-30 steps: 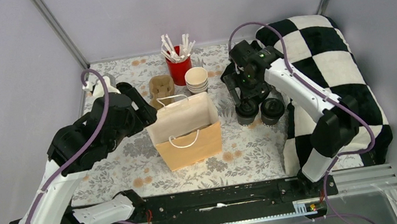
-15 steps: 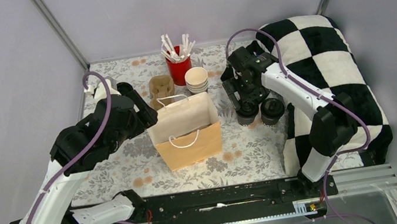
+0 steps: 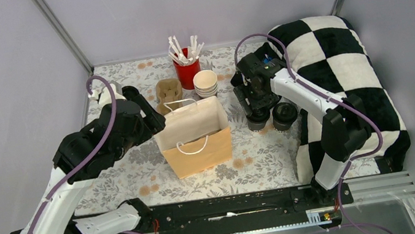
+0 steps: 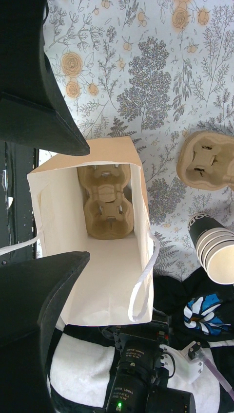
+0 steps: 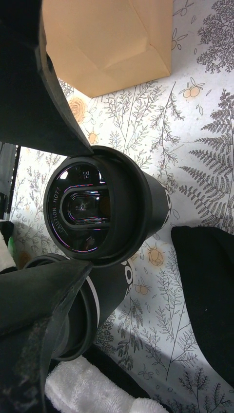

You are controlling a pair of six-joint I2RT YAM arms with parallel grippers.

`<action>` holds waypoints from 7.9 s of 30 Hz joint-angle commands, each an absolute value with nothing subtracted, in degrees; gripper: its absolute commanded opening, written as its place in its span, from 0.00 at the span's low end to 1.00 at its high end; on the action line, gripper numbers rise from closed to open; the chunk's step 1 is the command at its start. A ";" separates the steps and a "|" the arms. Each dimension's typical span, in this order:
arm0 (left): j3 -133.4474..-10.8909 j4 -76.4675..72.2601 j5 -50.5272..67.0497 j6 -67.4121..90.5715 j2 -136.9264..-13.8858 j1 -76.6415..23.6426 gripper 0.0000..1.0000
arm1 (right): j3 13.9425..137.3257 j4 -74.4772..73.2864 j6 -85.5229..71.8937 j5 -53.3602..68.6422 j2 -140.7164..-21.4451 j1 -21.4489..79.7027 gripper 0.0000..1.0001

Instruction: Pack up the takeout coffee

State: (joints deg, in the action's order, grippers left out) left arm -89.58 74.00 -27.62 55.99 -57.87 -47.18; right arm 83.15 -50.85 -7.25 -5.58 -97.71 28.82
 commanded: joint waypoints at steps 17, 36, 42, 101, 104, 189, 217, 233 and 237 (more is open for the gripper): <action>-91.69 82.91 -30.03 60.58 -61.17 -46.93 0.75 | 84.41 -50.65 -6.76 -4.43 -94.11 29.05 0.64; -79.38 75.97 -30.06 58.56 -55.89 -46.93 0.59 | 99.43 -49.98 -10.20 16.04 -69.29 29.00 0.57; -77.93 74.47 -29.36 57.10 -55.66 -46.93 0.53 | 108.83 -51.79 -11.27 23.07 -69.45 29.02 0.50; -82.37 60.76 -23.93 40.14 -69.17 -42.49 0.39 | 107.67 -60.78 -0.90 -14.16 -86.95 68.20 0.40; -82.73 59.95 -21.32 38.85 -70.29 -40.55 0.39 | 106.81 -60.50 -0.60 -14.87 -86.58 68.16 0.40; -45.42 23.60 -20.30 25.61 -39.18 -50.62 0.00 | 75.70 -40.68 27.17 -24.62 -79.54 76.55 0.32; -51.66 34.33 -13.35 30.62 -42.28 -50.59 0.00 | 73.48 -41.12 19.95 -26.46 -80.45 77.70 0.32; -54.06 33.20 -15.43 30.74 -44.67 -50.60 0.00 | 65.91 -40.74 34.11 -18.19 -72.59 77.34 0.31; -53.03 31.21 -13.51 30.87 -44.25 -50.62 0.00 | 67.13 -39.82 35.57 -19.81 -75.57 77.34 0.31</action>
State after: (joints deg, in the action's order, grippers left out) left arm -51.37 34.96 -14.00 30.50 -44.84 -50.57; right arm 65.17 -40.23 31.44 -18.76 -73.23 77.25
